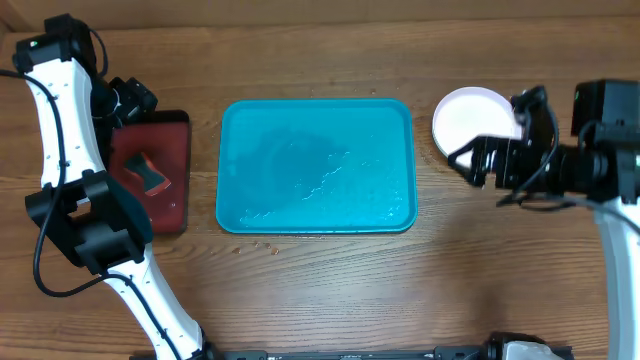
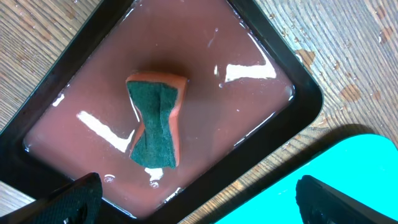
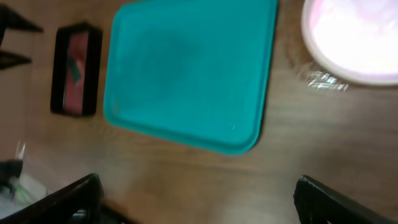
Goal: Clean dirty plates on tray and stack at the side
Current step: 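Lower the white plate onto the plate stack and open the right gripper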
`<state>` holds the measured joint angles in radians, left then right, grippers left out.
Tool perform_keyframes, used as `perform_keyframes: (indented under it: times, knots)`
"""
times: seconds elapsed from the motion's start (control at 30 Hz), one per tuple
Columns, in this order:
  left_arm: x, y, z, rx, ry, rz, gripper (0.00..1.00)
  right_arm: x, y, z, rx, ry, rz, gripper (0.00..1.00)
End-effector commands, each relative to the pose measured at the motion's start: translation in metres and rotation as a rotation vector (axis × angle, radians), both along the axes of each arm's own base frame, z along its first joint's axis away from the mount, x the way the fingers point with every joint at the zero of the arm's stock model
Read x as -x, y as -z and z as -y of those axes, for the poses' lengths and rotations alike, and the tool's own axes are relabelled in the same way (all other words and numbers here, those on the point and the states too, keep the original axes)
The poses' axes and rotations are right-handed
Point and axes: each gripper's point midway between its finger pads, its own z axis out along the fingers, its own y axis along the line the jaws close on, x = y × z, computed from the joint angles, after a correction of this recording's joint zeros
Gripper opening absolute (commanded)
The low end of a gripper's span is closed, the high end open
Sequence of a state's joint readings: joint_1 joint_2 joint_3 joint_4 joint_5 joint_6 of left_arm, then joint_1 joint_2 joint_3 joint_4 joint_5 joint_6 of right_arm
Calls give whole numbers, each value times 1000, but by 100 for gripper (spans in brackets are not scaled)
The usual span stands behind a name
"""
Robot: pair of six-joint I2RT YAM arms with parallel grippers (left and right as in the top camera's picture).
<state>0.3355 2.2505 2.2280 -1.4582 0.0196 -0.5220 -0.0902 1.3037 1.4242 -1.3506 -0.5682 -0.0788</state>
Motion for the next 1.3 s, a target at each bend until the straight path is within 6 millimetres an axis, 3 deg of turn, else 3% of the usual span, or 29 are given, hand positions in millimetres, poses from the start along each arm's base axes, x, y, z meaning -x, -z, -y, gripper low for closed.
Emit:
perform_keyframes:
  times: [0.0,0.43,0.57,0.73,1.0,1.27]
  knots:
    - [-3,-7,2,-1,6,22,100,13,1,-5,6,-20,-22,100]
    - [-3,-7,2,-1,6,22,100,15,4,-6,3,-21,-45,100]
    - [-3,-7,2,-1,6,22,100,5,9,-5,7,-23,-37,100]
    - [-3,-7,2,-1,6,22,100,-7,15,-8,15,-33,67,100]
    - [-3,-7,2,-1,6,22,100,1,42,-40,21,-145,401,100]
    - [-3,-7,2,-1,6,22,100,34,72,-45,-4,-170,679,100]
